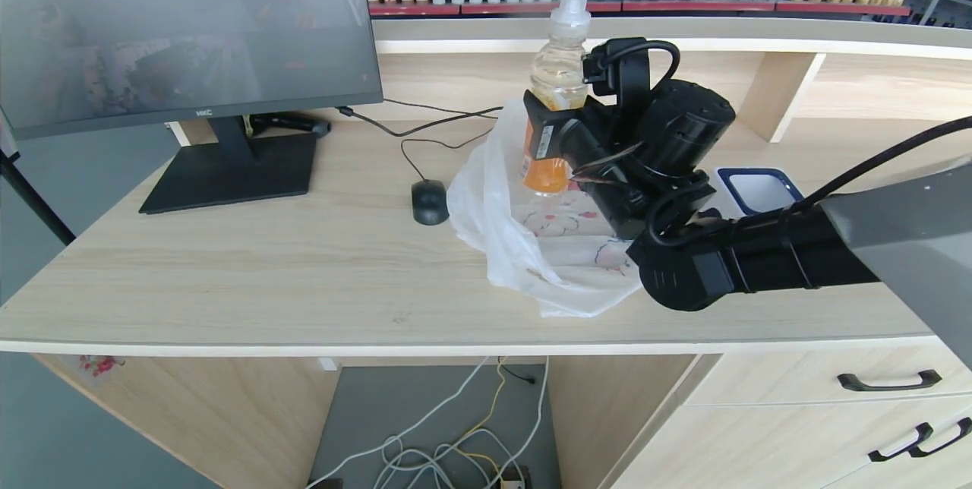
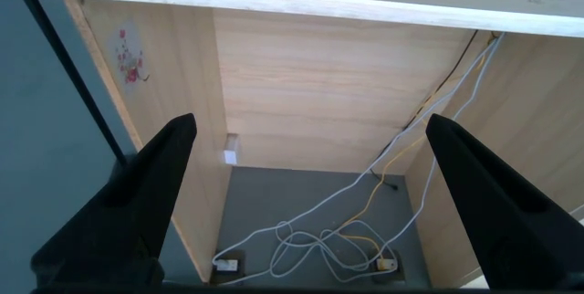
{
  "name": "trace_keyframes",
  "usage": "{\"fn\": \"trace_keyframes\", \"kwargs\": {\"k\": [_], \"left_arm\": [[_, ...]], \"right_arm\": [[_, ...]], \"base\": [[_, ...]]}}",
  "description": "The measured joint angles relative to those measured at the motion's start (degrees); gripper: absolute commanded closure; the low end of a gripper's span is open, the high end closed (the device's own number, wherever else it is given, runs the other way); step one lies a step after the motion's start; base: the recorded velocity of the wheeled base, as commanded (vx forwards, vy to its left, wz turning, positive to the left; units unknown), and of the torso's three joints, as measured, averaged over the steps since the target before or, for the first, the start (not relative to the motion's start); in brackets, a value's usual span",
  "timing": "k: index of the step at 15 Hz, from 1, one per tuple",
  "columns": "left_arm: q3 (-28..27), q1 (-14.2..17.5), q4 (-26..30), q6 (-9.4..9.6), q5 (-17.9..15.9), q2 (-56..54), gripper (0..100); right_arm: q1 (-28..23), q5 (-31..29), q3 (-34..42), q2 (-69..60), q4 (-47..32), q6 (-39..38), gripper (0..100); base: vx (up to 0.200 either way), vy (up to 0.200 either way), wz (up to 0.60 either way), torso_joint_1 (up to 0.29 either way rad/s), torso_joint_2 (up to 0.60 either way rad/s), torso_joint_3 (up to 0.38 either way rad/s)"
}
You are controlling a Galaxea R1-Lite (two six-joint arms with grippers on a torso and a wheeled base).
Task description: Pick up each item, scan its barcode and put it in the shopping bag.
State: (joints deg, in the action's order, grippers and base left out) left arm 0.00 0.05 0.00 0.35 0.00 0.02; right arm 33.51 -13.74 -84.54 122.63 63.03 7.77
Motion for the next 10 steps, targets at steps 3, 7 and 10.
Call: {"fn": "trace_keyframes", "kwargs": {"k": [3, 7, 10], "left_arm": [[0.0, 0.0, 0.0, 0.0, 0.0, 0.0, 0], [0.0, 0.02, 0.0, 0.0, 0.0, 0.0, 0], [0.0, 0.0, 0.0, -0.02, 0.0, 0.0, 0]], "right_arm": [[-0.2, -0.02, -2.86, 1.66, -2.18, -0.51, 100], [-0.09, 0.02, -5.47, 3.73, -2.43, -0.63, 100], [-0.02, 0.06, -5.6, 4.77, -2.43, -0.66, 100]], "base": [[0.0, 0.0, 0.0, 0.0, 0.0, 0.0], [0.0, 0.0, 0.0, 0.0, 0.0, 0.0], [0.0, 0.0, 0.0, 0.0, 0.0, 0.0]]}}
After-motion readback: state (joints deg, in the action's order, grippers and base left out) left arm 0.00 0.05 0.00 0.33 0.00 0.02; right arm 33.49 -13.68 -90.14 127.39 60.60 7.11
